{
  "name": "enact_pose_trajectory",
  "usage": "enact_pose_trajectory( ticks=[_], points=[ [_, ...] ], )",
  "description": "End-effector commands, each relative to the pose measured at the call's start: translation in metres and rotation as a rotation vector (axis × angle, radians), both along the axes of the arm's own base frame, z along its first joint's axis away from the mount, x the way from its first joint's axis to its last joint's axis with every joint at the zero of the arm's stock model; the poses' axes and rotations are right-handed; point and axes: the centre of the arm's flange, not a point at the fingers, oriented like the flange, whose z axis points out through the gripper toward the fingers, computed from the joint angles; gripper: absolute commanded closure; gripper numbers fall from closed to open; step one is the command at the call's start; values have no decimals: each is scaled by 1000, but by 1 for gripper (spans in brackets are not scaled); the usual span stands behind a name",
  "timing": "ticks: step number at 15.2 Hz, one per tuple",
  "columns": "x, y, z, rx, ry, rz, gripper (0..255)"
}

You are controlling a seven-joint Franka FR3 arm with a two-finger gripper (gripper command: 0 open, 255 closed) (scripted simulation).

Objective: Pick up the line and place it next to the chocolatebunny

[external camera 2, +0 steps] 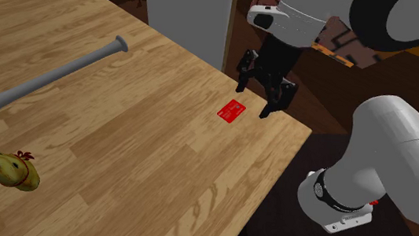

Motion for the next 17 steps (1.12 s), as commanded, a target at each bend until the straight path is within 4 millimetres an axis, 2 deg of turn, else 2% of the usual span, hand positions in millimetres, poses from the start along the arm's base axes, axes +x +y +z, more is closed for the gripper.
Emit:
enact_pose_trajectory(
  ticks=[1,8,15,17],
  points=[
    [-3,-22,-22,22,-55,71,0],
    [10,-99,-106,108,-230,295,0],
    [24,-84,-137,108,-230,295,0],
    [25,-83,-140,108,-230,295,0]
  ],
)
